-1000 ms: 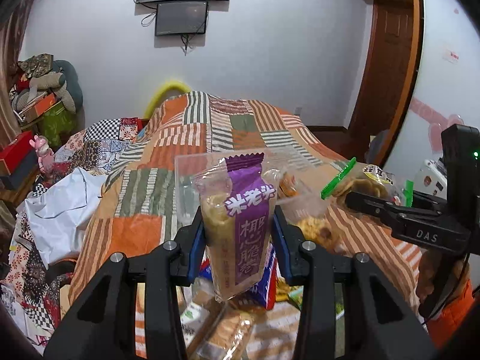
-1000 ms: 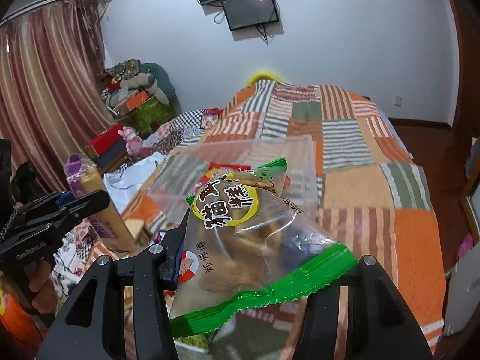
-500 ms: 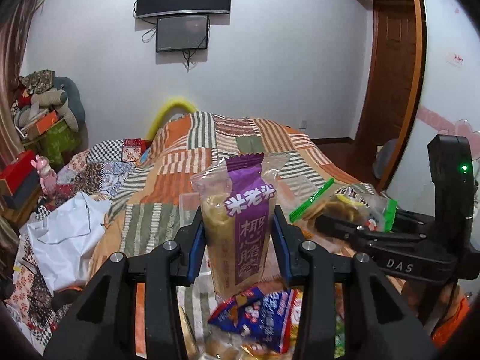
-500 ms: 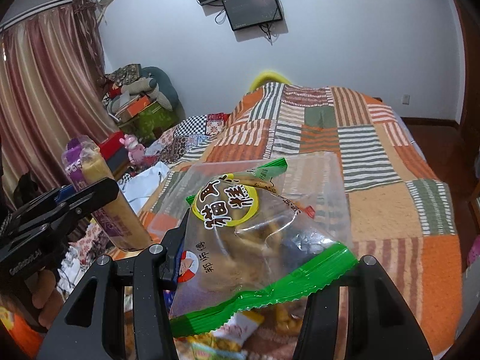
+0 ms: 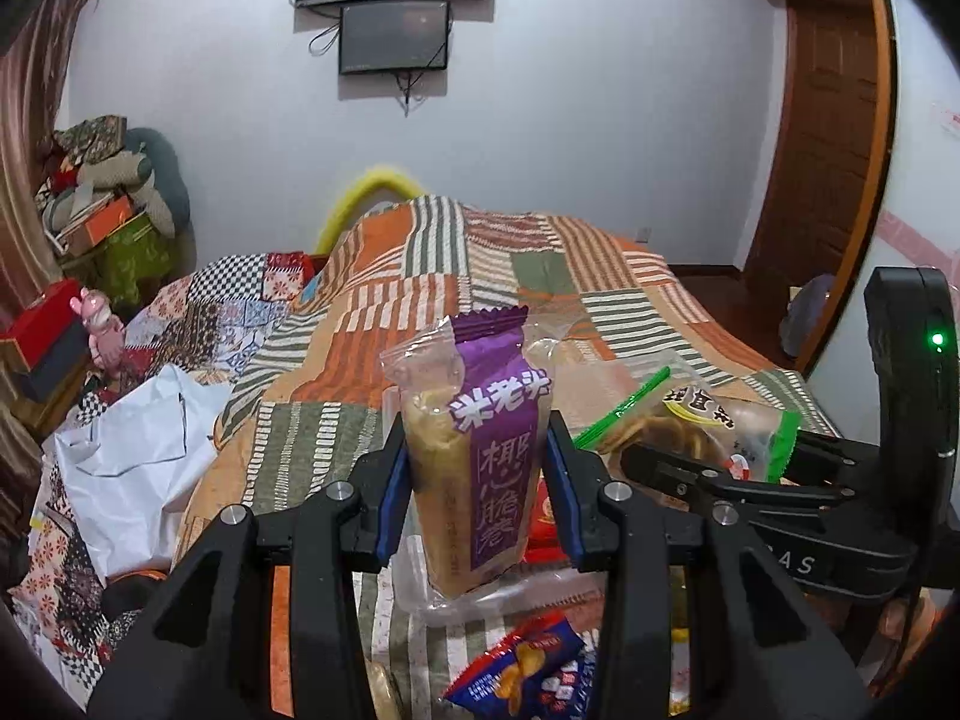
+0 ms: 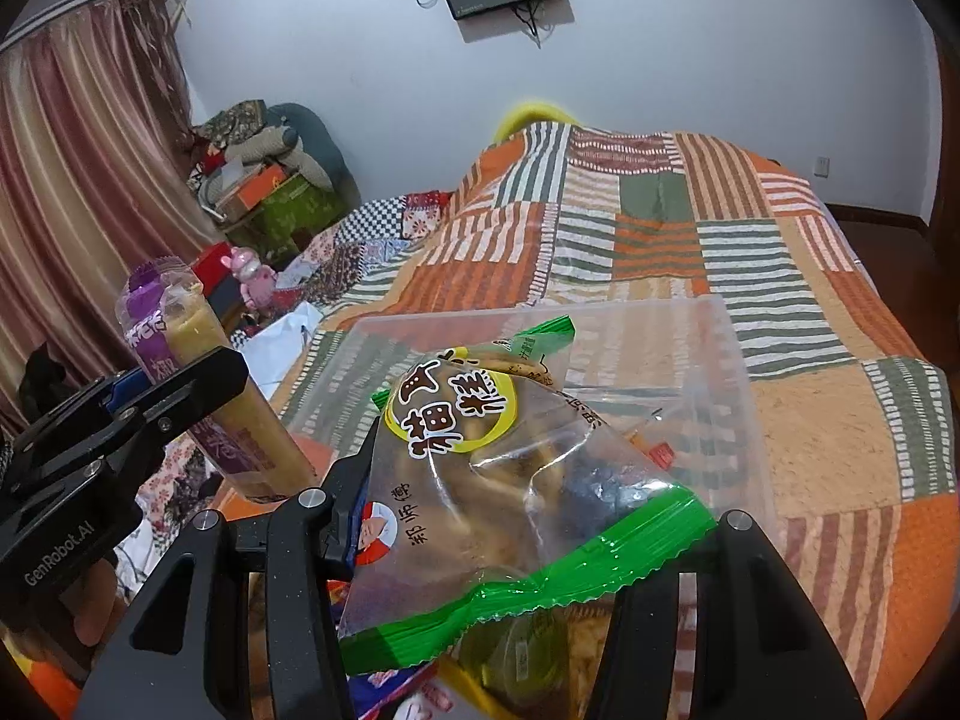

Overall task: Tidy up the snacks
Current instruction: 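Carry both snacks over the clear box and open both grippers to release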

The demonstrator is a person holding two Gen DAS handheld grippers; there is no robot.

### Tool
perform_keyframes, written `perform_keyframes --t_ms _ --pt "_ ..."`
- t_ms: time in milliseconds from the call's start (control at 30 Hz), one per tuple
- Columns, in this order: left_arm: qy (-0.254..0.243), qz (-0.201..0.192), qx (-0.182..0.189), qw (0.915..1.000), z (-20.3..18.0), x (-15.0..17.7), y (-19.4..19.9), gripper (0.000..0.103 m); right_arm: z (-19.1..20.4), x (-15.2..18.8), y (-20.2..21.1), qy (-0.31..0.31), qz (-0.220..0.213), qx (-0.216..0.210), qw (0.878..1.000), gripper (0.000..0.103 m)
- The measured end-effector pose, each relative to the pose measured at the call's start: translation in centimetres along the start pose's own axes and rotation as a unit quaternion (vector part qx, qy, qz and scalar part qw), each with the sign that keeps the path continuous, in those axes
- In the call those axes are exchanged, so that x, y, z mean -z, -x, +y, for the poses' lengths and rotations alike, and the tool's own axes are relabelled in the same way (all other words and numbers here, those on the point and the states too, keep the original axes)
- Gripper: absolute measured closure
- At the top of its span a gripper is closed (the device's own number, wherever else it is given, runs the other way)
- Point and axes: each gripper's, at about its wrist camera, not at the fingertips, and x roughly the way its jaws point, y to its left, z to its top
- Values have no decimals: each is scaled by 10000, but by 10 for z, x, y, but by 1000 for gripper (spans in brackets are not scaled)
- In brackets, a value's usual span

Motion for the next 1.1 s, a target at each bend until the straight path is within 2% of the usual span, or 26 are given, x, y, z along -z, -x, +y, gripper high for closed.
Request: perform_keyframes --t_ms 567,867,1100 --pt "179 749 20 9970 9 9 -61 62 -4 -6 -35 216 462 153 9986 56" --pt "86 883 -32 9961 5 11 -72 62 -1 -6 -36 346 544 228 9977 53" --pt "70 907 41 9958 7 17 -59 61 -4 -4 -24 309 495 196 9981 50"
